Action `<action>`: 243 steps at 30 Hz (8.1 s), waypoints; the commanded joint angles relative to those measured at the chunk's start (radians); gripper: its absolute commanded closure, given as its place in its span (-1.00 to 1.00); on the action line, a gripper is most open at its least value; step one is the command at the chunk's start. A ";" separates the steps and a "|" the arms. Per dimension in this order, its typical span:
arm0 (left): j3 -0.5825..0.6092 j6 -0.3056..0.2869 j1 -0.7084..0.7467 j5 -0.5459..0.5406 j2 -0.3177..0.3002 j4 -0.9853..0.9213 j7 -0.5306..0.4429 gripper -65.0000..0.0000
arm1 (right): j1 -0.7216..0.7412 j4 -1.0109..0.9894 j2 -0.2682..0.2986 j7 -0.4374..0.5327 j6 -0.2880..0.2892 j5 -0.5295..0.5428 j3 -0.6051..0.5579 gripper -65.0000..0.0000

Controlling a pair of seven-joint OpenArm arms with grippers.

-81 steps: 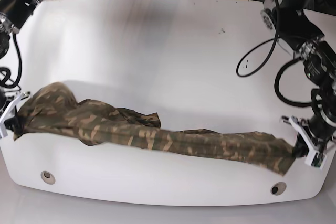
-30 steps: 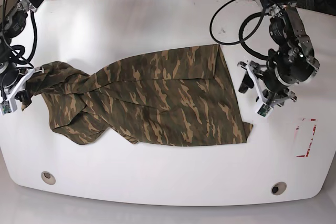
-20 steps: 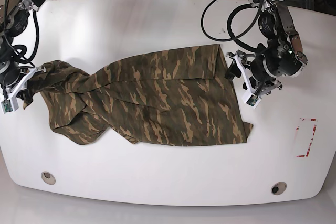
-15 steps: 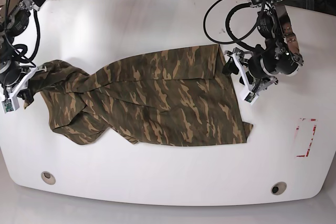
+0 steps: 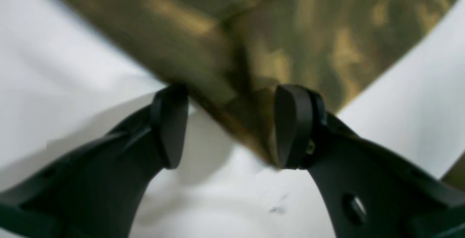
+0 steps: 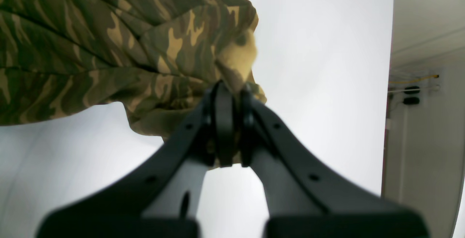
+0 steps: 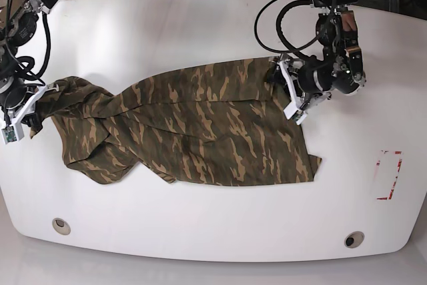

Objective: Layout the t-shirt on the table in an organized manner, then fold the t-shirt properly
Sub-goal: 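Open the left gripper and move it to the shirt's collar edge, then grasp the shirt edge with the left gripper, then pull the grasped edge with the left gripper away from the right gripper, then lift the camouflage shirt with both grippers and stretch it taut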

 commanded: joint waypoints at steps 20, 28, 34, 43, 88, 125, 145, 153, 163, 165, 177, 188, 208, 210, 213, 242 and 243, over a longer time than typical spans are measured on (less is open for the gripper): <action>0.014 -0.001 -0.019 -0.047 0.030 0.017 -0.016 -0.09 | 0.014 0.015 0.022 0.022 -0.001 0.007 0.010 1.00; 0.035 -0.001 -0.018 -0.120 0.030 0.010 -0.014 -0.05 | 0.014 0.015 0.020 0.022 -0.001 0.007 0.010 1.00; 0.091 -0.001 -0.012 -0.120 0.027 0.010 -0.014 0.25 | 0.015 0.015 0.020 0.022 -0.001 0.007 0.010 1.00; 0.091 -0.001 -0.010 -0.124 0.025 0.050 0.004 0.32 | 0.015 0.015 0.020 0.022 -0.001 0.007 0.010 1.00; 0.094 0.009 -0.075 -0.123 0.028 0.011 0.067 -0.11 | 0.014 0.015 0.020 0.022 -0.001 0.007 0.011 1.00; 0.161 0.016 -0.075 -0.118 -0.002 0.002 0.064 -0.07 | 0.018 0.015 0.020 0.022 -0.001 0.007 0.011 1.00; 0.163 0.047 -0.082 -0.120 -0.002 -0.064 0.047 -0.09 | 0.020 0.015 0.020 0.022 -0.001 0.008 0.011 1.00; 0.164 0.044 -0.081 -0.123 -0.001 -0.062 0.047 -0.04 | 0.020 0.015 0.020 0.022 -0.001 0.008 0.013 1.00; 0.164 0.044 -0.082 -0.123 0.001 -0.067 0.040 0.87 | 0.020 0.015 0.020 0.022 -0.001 0.008 0.013 1.00; 0.164 0.044 -0.082 -0.123 0.001 -0.062 0.040 0.95 | 0.020 0.015 0.020 0.022 -0.001 0.008 0.013 1.00; 0.163 -0.001 -0.082 -0.124 -0.002 0.059 0.038 1.00 | 0.021 0.015 0.020 0.022 -0.001 0.008 0.013 1.00; 0.009 -0.001 -0.079 -0.124 -0.047 0.209 0.055 1.00 | 0.011 0.015 0.008 0.023 -0.001 0.008 0.022 1.00; -0.245 -0.001 -0.142 -0.124 -0.085 0.306 0.160 1.00 | -0.061 0.015 -0.099 0.023 -0.001 0.008 0.074 1.00; -0.253 -0.001 -0.162 -0.124 -0.084 0.306 0.160 1.00 | -0.058 0.015 -0.099 0.025 -0.001 0.008 0.069 1.00; -0.255 -0.001 -0.204 -0.124 -0.084 0.304 0.156 1.00 | -0.021 0.015 -0.099 0.025 -0.001 0.005 0.068 1.00; -0.259 -0.001 -1.173 -0.117 -0.070 0.030 0.132 1.00 | 1.040 -0.358 0.188 0.049 -0.001 -0.093 -0.495 1.00; -0.261 -0.001 -1.204 -0.117 -0.078 0.019 0.132 1.00 | 1.086 -0.376 0.192 0.049 -0.001 -0.093 -0.520 1.00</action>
